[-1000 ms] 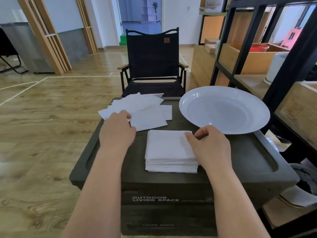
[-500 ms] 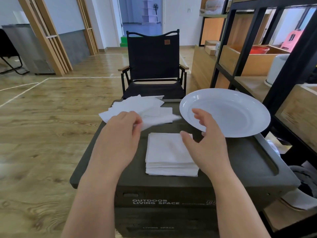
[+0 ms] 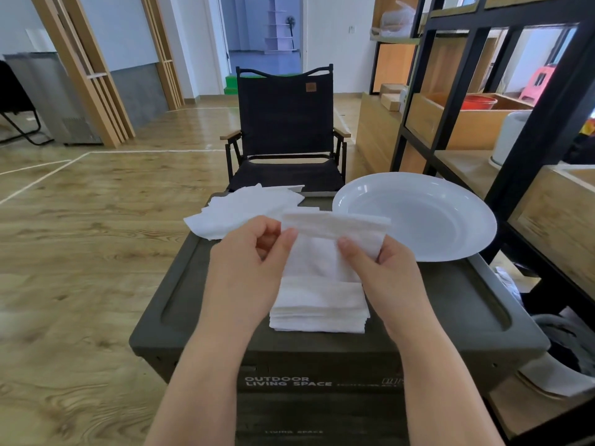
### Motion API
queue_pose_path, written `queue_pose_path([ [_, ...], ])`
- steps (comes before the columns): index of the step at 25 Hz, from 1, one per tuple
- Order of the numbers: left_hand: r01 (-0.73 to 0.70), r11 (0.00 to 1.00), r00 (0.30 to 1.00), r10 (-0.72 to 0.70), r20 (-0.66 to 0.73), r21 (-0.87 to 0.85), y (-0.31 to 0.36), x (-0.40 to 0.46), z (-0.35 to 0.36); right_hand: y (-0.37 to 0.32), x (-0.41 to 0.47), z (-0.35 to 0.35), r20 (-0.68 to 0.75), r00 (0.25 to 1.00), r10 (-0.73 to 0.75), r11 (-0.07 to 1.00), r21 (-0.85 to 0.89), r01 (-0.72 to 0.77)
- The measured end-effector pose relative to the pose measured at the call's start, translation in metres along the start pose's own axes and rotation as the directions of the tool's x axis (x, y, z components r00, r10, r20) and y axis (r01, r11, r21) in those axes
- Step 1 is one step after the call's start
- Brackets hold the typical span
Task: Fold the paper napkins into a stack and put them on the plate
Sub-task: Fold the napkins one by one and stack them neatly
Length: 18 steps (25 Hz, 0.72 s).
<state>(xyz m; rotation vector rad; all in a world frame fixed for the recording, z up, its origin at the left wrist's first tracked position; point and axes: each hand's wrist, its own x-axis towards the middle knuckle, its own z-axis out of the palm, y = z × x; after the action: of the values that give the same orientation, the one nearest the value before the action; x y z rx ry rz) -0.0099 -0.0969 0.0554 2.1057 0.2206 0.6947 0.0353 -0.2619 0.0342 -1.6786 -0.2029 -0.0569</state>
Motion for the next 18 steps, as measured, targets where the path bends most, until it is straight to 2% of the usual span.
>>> queue_pose_path([
  [3,0.136,0.987,0.991,-0.137,0.003,0.085,-0.011,0.001,0.011,0.007,0.005,0.000,-0.153,0.987,0.045,0.977,-0.198,-0.075],
  [7,0.213,0.961,0.975,-0.221,0.021,0.178,-0.024,-0.001,0.018,0.015,0.003,-0.002,-0.144,0.988,0.060,0.830,-0.543,-0.130],
  [18,0.309,0.921,0.945,-0.325,0.033,0.237,-0.035,0.002,0.020,0.016,0.004,-0.004,-0.149,0.979,0.137,0.771,-0.604,-0.199],
])
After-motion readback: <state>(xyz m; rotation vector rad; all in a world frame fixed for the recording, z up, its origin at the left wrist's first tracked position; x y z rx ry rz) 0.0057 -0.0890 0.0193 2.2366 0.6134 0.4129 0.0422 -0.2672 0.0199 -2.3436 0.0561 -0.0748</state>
